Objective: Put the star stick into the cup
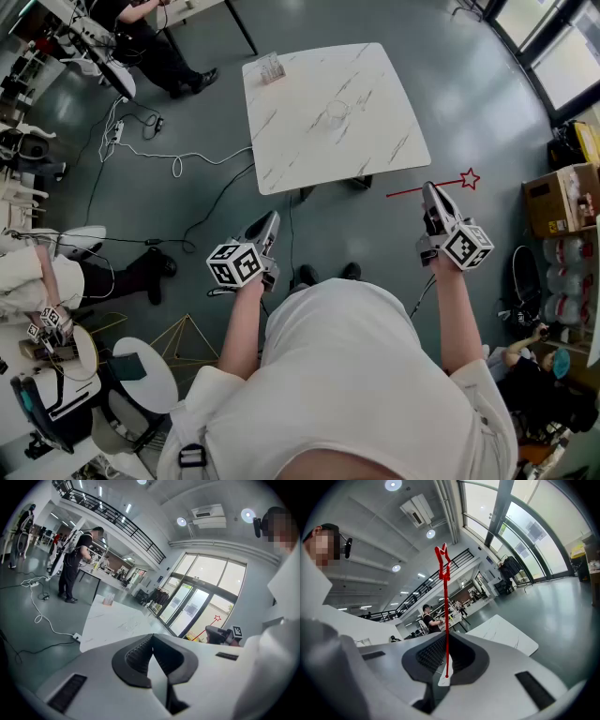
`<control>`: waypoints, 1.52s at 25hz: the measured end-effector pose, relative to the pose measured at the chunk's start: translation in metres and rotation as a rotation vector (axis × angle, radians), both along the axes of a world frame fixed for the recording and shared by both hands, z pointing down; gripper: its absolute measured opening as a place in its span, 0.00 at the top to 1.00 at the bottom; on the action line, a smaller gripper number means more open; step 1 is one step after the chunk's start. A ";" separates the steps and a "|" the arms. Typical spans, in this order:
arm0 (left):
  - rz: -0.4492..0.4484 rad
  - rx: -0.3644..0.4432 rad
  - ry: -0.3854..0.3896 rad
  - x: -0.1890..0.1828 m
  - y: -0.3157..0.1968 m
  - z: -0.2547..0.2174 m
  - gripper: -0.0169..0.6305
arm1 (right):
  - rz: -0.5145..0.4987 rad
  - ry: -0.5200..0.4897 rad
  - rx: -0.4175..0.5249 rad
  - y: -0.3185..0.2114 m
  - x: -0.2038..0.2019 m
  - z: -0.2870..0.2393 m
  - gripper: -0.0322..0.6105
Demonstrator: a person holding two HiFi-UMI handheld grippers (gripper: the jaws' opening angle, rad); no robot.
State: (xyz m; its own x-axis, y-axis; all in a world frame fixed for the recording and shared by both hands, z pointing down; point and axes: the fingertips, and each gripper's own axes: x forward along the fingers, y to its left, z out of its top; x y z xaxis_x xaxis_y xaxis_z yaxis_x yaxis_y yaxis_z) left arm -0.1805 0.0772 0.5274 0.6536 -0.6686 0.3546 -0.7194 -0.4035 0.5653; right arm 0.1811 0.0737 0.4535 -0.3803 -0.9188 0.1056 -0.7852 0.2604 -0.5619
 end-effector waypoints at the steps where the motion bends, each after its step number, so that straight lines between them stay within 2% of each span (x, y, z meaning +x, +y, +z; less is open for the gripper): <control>1: 0.000 0.001 0.002 0.001 -0.001 0.000 0.95 | -0.001 0.000 0.001 0.000 0.000 0.000 0.90; 23: 0.025 -0.016 0.014 -0.001 0.003 0.004 0.95 | 0.005 -0.018 -0.020 0.011 -0.009 0.004 0.90; 27: 0.037 -0.016 0.012 -0.013 0.006 0.009 0.95 | 0.016 -0.018 -0.025 0.020 -0.021 0.009 0.90; 33: 0.065 -0.018 0.024 -0.055 0.013 0.020 0.95 | 0.040 -0.007 -0.018 0.034 -0.065 0.012 0.90; 38: 0.086 -0.024 0.023 -0.039 0.007 0.016 0.95 | 0.056 -0.020 -0.030 0.033 -0.051 0.011 0.90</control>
State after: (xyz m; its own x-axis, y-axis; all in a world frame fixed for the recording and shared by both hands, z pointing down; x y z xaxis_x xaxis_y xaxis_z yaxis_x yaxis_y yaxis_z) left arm -0.2196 0.0842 0.5432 0.7162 -0.6012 0.3544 -0.6698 -0.4493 0.5913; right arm 0.1298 0.1071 0.4648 -0.3309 -0.9352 0.1263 -0.7866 0.1994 -0.5844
